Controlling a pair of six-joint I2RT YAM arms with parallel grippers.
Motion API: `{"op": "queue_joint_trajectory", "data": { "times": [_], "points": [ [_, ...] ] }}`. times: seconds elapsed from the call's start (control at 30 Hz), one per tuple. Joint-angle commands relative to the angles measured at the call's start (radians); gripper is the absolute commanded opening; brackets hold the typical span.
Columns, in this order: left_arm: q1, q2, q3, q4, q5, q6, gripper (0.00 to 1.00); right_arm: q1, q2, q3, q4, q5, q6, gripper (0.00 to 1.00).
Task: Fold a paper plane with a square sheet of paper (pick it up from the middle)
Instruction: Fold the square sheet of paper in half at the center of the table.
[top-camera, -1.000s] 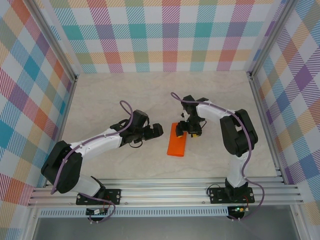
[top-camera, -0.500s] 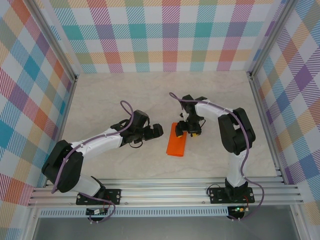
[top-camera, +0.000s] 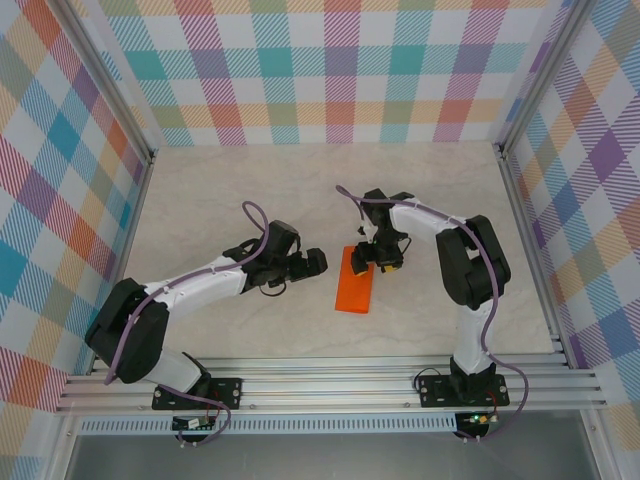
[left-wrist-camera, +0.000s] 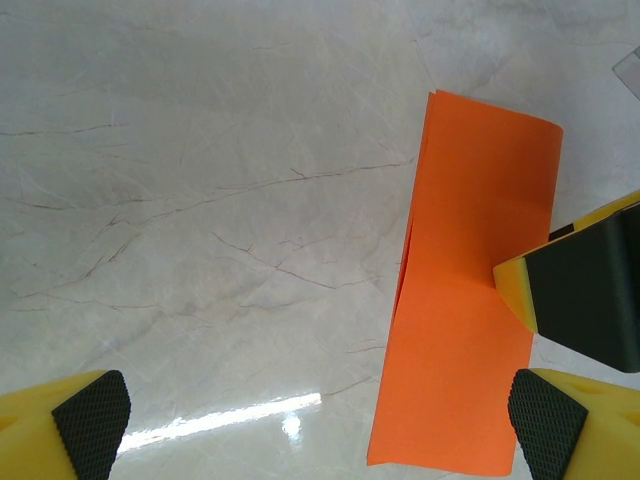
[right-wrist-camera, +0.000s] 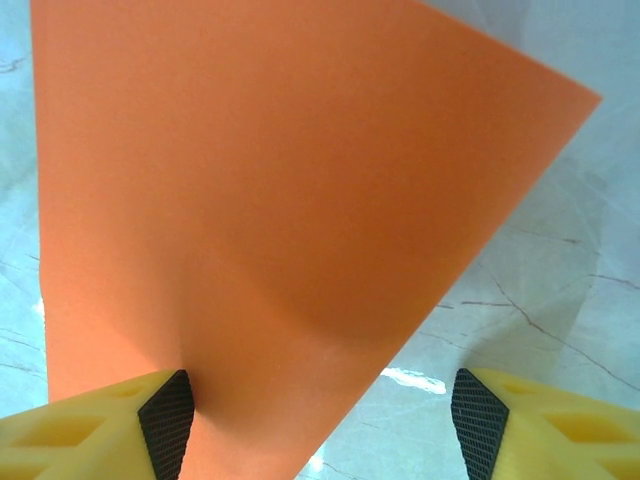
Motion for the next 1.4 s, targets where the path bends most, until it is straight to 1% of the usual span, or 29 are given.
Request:
{"op": "queue_joint_trajectory", "data": {
  "times": [0.0,0.47,0.7,0.87,1.0,1.37],
  "points": [
    [-0.009,0.01,0.026,0.003,0.015,0.013,1.0,0.004,0.03,0.029,-0.025,-0.003,-0.024,0.72],
    [-0.009,0.013,0.03,-0.001,0.015,0.015,1.0,0.004,0.012,0.022,-0.025,-0.026,-0.064,0.69],
    [-0.009,0.015,0.03,0.0,0.018,0.013,1.0,0.006,0.003,0.028,-0.019,-0.028,-0.05,0.72],
    [-0.01,0.019,0.031,0.003,0.018,0.013,1.0,0.01,-0.01,0.028,-0.01,-0.026,-0.029,0.71],
    [-0.011,0.024,0.035,0.004,0.023,0.013,1.0,0.023,-0.011,0.032,-0.015,-0.008,-0.022,0.71],
    [-0.011,0.021,0.03,0.002,0.019,0.014,1.0,0.023,0.025,0.051,-0.033,0.028,-0.024,0.72]
  ]
}}
